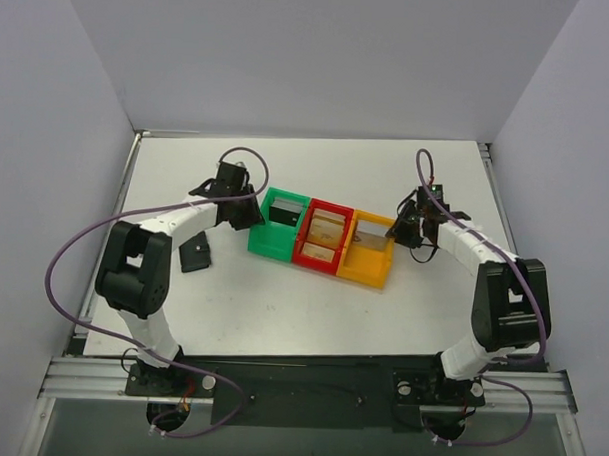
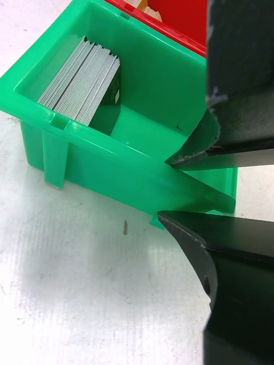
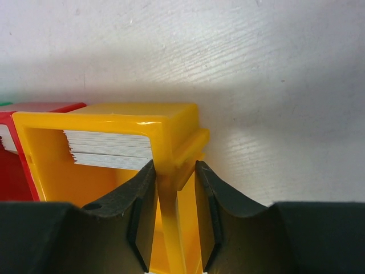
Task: Take the credit cards out of the card holder
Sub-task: Move the storage box to the center of the board, then pick up the card holder from the center of the board, then place the card holder at the center of the board.
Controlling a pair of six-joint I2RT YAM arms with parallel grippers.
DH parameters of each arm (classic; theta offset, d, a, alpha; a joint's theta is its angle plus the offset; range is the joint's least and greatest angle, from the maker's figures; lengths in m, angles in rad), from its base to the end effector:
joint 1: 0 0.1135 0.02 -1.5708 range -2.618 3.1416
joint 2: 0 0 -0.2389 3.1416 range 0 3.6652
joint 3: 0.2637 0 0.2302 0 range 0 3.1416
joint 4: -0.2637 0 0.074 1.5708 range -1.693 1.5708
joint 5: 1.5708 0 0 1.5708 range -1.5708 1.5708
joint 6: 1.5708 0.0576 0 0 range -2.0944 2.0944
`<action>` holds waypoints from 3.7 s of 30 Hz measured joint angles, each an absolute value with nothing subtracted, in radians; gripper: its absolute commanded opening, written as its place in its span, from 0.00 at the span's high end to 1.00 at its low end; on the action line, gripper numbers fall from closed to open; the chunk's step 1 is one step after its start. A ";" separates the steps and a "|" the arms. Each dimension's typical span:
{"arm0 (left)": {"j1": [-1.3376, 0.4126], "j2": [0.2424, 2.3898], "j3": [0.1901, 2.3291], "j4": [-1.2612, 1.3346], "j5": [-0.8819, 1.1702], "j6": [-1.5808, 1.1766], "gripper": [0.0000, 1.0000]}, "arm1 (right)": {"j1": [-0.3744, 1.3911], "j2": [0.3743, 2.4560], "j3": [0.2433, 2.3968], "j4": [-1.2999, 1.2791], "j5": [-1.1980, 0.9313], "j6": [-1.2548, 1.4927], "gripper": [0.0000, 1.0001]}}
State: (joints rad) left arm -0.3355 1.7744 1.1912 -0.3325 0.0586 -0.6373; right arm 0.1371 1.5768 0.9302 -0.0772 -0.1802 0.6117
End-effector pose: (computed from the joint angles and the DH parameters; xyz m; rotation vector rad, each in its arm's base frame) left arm 0.3454 -0.1240 0.1709 -0.3580 2.5237 -0.4709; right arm 0.3283 0.0557 0.1799 0.4596 2.3074 0.5852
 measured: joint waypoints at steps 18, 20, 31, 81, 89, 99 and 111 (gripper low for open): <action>-0.279 1.662 1.217 -0.367 0.072 -0.678 0.29 | 0.110 1.461 0.972 -0.097 -0.252 0.685 0.29; -0.272 1.631 1.217 -0.375 0.067 -0.679 0.20 | 0.110 1.416 0.957 -0.100 -0.252 0.685 0.29; -0.058 1.260 0.982 -0.511 -0.036 -0.722 0.13 | 0.254 1.085 0.768 -0.172 -0.170 0.634 0.31; 0.014 1.562 0.916 -0.532 -0.061 -0.641 1.00 | 0.408 0.955 0.629 -0.203 -0.163 0.582 0.33; -0.175 1.220 0.904 -0.612 -0.057 -0.656 1.00 | 0.408 0.928 0.629 -0.216 -0.189 0.574 0.33; -0.622 0.817 0.776 -0.707 -0.115 -0.839 1.00 | 0.420 0.854 0.656 -0.282 -0.218 0.568 0.33; -0.973 0.940 0.547 -0.549 -0.194 -1.072 1.00 | 0.525 0.815 0.618 -0.304 -0.179 0.596 0.33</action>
State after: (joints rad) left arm -0.9730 0.9401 0.5472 -0.5491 -0.1936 -1.0718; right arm 0.5251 0.8146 0.6182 -0.3038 -0.1787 0.5957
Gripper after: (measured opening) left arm 0.044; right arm 0.669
